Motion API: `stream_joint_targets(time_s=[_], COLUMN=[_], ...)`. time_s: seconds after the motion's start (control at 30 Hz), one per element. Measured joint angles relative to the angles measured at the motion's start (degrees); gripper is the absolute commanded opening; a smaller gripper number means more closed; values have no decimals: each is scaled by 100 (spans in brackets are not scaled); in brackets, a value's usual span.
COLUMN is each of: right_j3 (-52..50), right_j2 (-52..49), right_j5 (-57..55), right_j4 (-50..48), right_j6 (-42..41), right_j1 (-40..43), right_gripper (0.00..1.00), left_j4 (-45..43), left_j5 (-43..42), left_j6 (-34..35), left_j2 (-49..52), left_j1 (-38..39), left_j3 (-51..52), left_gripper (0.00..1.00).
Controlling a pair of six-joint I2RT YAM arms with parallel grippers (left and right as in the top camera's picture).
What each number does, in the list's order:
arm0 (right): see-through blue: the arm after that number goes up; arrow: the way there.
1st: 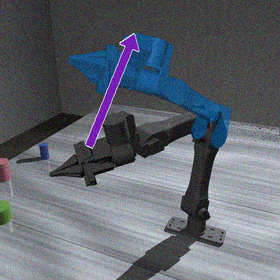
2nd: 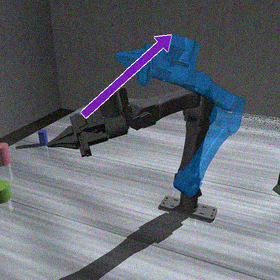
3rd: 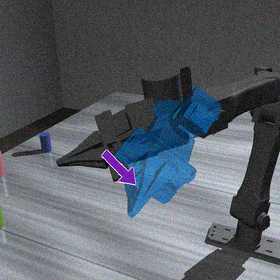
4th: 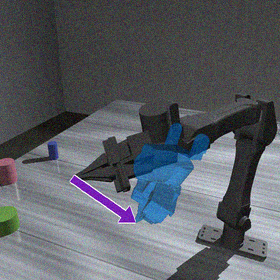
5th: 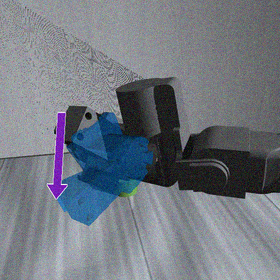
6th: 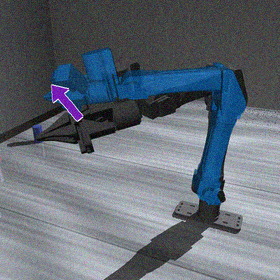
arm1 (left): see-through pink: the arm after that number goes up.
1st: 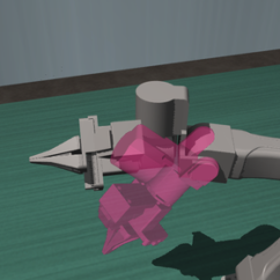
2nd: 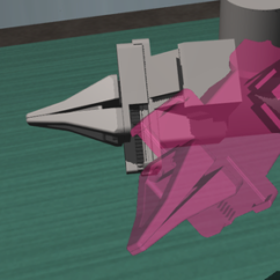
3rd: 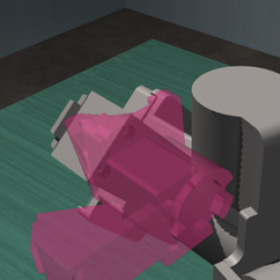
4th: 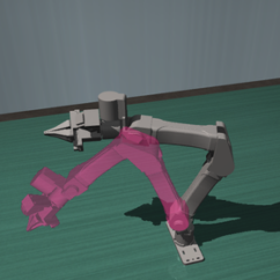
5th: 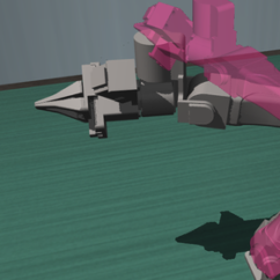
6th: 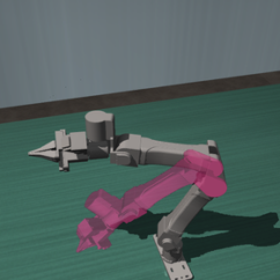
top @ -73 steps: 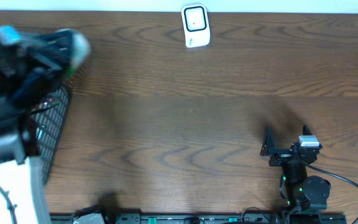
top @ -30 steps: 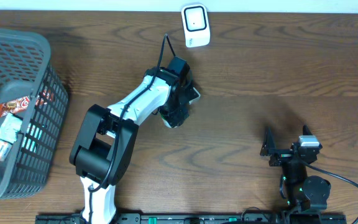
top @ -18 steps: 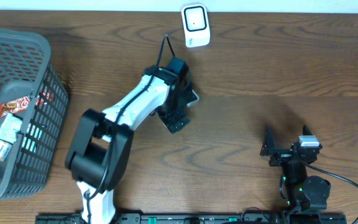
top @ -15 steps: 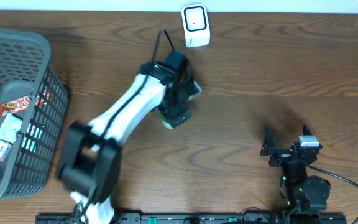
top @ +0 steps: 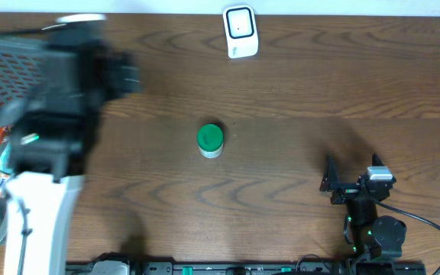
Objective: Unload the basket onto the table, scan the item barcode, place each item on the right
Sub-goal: 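Set the bottle upright on the table and release the left gripper, then reach the left gripper into the basket and grasp the mint-green tissue pack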
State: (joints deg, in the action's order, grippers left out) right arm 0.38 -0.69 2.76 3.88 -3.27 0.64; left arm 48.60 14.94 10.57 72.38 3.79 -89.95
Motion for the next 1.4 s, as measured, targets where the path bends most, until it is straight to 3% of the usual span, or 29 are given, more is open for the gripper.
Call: stream_joint_targets(time_s=[0.27, 0.4, 0.9, 1.4], right_j3=[0, 0, 0, 0], right_j2=[-2, -2, -2, -2], right_j5=[0, 0, 0, 0], right_j4=[0, 0, 2, 0], right_j6=[0, 0, 0, 0], right_j1=[0, 0, 0, 0], right_gripper=[99, 99, 99, 99], left_j4=[1434, 1506, 1075, 457], left_j5=[170, 76, -114, -173], left_j6=[2518, 3134, 3287, 3093], left_j2=[177, 702, 3552, 4474], left_j1=[-3058, -3790, -3995, -3995], left_j3=[48, 225, 411, 404], left_gripper=[98, 98, 98, 98])
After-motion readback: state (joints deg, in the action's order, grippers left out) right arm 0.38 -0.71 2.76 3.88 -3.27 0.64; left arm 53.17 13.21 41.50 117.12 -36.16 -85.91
